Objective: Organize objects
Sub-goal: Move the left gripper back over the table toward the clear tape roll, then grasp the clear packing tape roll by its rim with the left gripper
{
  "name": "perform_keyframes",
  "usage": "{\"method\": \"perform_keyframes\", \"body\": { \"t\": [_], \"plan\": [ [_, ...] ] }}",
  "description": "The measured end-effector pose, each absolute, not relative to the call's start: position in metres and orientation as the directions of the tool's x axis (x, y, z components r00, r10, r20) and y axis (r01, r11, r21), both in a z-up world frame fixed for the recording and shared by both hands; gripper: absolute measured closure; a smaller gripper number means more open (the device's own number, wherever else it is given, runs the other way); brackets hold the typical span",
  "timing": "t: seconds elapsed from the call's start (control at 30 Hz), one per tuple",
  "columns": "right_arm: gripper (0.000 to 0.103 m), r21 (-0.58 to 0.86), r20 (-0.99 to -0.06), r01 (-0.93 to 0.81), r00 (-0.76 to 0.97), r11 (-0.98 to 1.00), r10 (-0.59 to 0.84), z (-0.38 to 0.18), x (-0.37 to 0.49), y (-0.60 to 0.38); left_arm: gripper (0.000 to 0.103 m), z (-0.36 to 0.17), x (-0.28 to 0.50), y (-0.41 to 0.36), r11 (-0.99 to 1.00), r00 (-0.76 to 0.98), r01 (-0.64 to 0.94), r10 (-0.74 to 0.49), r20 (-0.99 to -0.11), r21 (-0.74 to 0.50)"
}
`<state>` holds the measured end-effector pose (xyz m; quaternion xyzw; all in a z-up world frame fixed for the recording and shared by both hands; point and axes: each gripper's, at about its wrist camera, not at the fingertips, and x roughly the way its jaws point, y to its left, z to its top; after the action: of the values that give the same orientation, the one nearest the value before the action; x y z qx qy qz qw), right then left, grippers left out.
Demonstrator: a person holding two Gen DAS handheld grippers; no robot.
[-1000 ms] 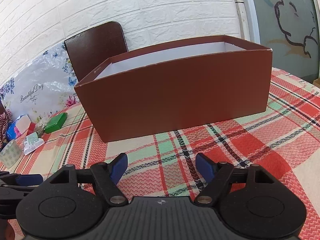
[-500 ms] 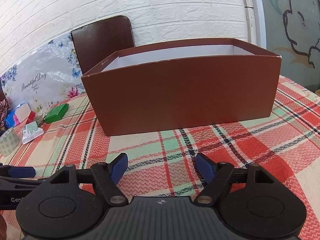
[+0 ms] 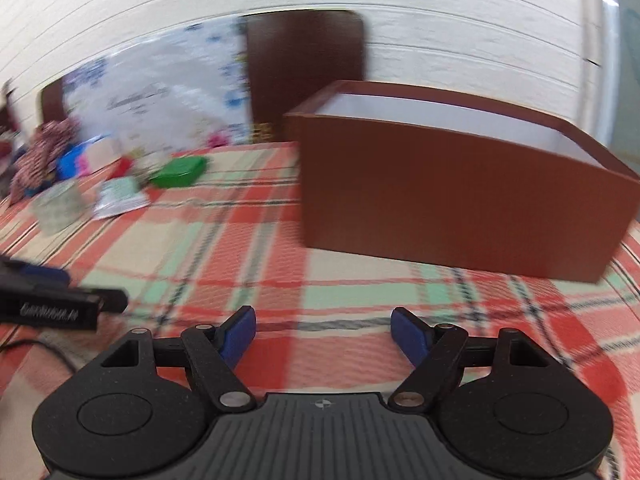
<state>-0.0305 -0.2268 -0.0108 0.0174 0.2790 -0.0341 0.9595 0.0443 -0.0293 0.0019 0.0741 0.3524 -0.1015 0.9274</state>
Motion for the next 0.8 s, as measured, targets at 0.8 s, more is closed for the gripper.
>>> {"method": "perform_keyframes", "body": {
  "t": [0.8],
  "plan": [
    [0.025, -0.182, -0.535, -0.483, 0.780, 0.856, 0.326, -0.008, 0.145, 0.038, 0.015, -0.007, 0.070, 0.228, 0.902, 0.857, -0.331, 0.163, -0.490, -0.279]
  ]
}}
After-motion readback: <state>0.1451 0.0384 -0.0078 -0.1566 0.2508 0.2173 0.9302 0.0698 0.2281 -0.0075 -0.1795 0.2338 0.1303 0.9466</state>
